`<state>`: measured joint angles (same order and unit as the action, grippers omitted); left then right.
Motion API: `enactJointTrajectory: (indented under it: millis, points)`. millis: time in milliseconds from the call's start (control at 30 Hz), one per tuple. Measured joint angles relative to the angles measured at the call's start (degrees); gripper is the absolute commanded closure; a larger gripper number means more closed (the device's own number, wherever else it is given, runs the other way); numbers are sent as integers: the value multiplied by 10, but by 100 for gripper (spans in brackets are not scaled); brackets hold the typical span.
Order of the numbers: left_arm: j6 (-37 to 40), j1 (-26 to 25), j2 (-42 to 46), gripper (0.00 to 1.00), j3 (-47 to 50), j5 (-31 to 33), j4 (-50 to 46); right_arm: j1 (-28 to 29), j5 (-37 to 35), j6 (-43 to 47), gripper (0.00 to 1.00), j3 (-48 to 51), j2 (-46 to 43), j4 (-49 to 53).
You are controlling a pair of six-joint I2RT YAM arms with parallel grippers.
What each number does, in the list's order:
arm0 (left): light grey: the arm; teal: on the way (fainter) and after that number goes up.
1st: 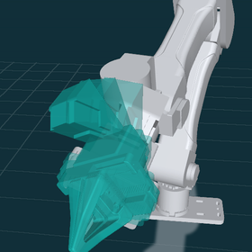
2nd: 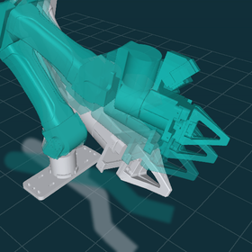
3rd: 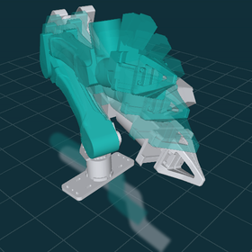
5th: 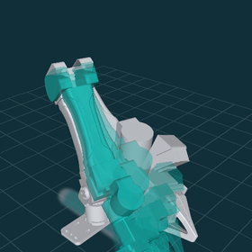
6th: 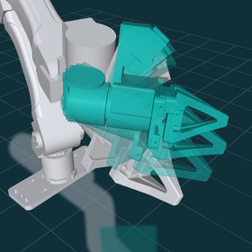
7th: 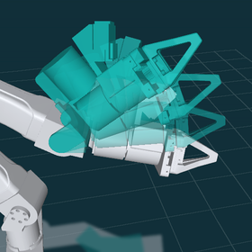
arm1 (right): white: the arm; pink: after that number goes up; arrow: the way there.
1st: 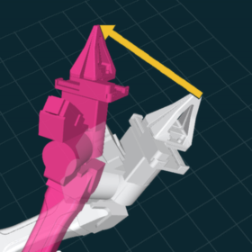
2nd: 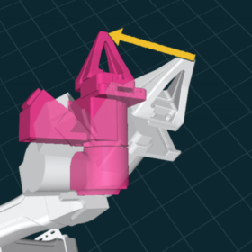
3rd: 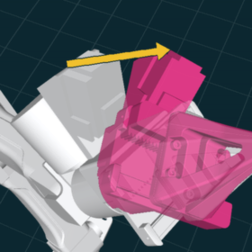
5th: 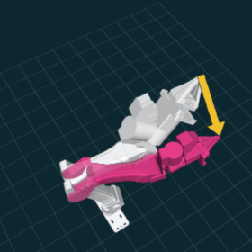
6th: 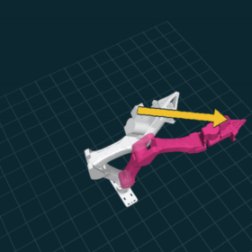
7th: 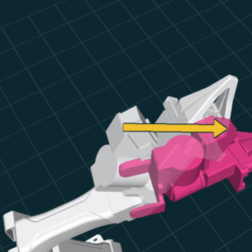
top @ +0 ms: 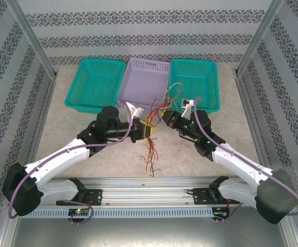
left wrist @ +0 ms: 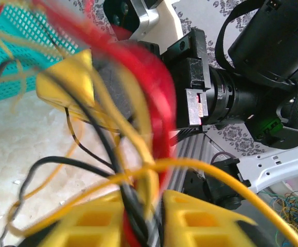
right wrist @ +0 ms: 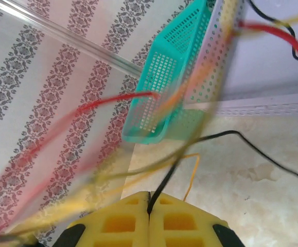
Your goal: Untangle the cables
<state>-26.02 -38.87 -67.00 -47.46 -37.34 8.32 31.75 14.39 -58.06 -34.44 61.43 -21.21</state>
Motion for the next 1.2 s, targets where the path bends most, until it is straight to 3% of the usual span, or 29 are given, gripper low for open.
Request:
enactJointTrajectory:
  millis: [33, 133, 200, 400, 767, 1200]
  points:
    - [2, 0, 0, 54, 0, 0, 0, 0, -2, 4, 100, 0, -6, 6]
    - [0, 0, 1, 54, 0, 1, 0, -1, -13, 26, 100, -1, -29, 39]
    - [0, 0, 3, 74, 0, 1, 0, -2, -21, 45, 100, -4, -40, 71]
    - [5, 0, 8, 100, 0, 4, -1, -10, -21, 83, 100, -14, -57, 134]
    - [22, 4, 9, 100, -8, 21, -21, -43, -2, 150, 100, -112, -70, 256]
    - [97, 16, 123, 100, -43, 212, -148, -198, -6, 219, 100, -178, -123, 432]
